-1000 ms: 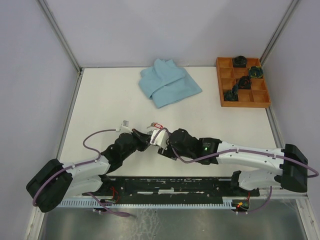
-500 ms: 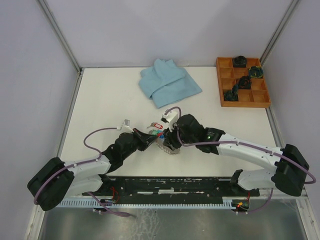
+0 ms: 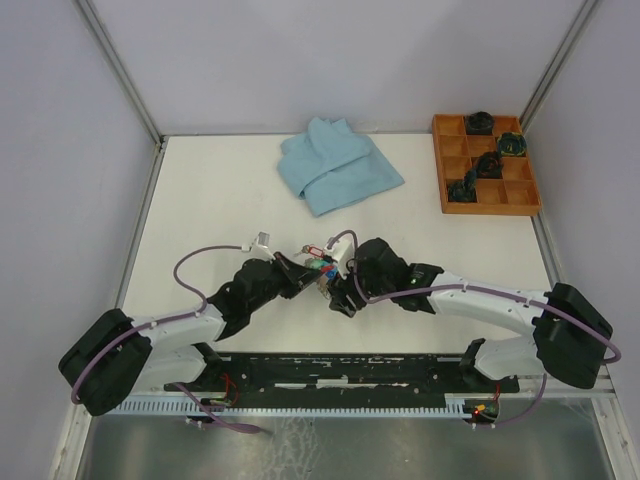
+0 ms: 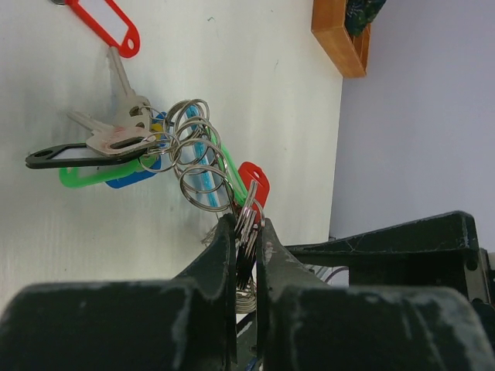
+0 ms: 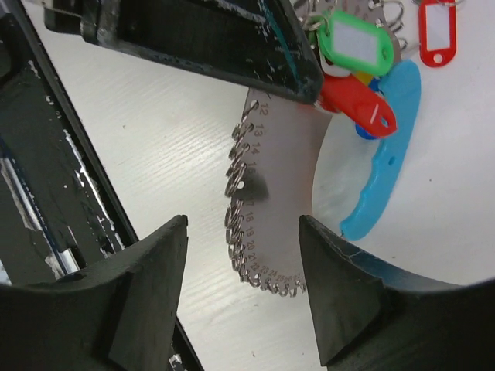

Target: Put the keys on the keyring

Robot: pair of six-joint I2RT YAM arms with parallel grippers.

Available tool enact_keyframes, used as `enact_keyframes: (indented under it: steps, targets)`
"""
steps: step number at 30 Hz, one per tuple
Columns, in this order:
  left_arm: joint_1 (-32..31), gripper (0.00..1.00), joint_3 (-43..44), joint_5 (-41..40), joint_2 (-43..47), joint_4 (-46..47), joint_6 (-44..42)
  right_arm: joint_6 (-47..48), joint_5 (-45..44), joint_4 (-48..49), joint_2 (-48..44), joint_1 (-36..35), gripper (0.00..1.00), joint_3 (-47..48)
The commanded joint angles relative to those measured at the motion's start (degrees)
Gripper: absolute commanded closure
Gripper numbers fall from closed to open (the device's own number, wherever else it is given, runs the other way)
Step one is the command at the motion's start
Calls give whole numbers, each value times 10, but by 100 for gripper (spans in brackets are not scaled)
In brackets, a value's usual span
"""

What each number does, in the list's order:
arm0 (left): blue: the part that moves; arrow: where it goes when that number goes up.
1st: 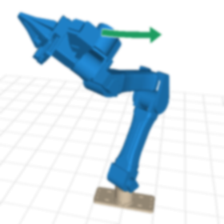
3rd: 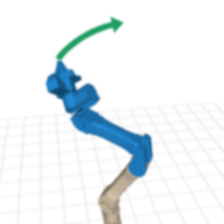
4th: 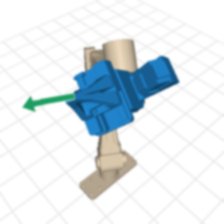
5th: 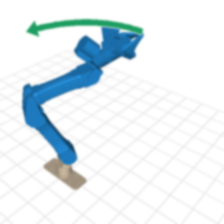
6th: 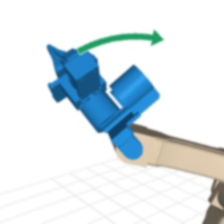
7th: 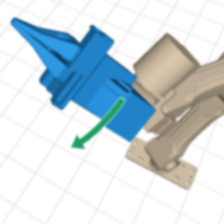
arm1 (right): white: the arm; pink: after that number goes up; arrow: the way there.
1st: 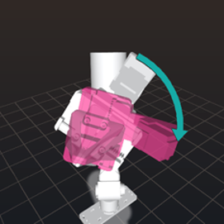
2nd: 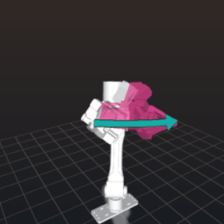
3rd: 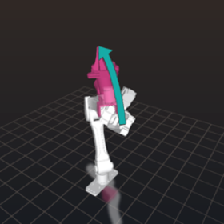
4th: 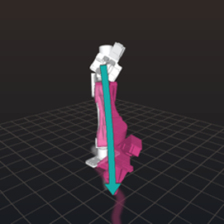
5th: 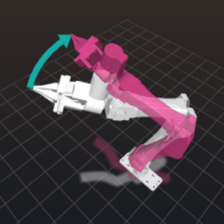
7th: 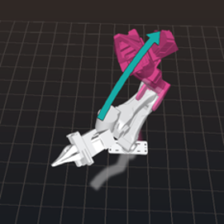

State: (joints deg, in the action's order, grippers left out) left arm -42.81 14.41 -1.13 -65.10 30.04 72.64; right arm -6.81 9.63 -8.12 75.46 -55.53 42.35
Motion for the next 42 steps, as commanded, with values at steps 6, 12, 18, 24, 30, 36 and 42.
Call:
enact_keyframes:
  steps: [6, 12, 18, 24, 30, 36, 42]
  targets:
    - [2, 97, 52, 55, 14, 8, -100, 17, 147, 80, -10, 62, 23, -7]
    - [2, 97, 61, 66, 27, 1, -104, 8, 207, 106, 21, 85, 21, -5]
    - [2, 97, 61, 67, 33, 7, -104, 9, 213, 115, 55, 88, 21, -8]
    - [2, 97, 62, 73, 41, 10, -104, 8, 245, 143, 76, 92, 25, -11]
    - [2, 97, 61, 69, 46, 18, -104, 7, 275, 157, 87, 92, 34, -12]
    - [2, 95, 59, 68, 50, 27, -103, 3, 275, 159, 79, 94, 48, -14]
    - [4, 75, 49, 62, 62, 32, -117, -10, 276, 159, 62, 97, 63, -16]
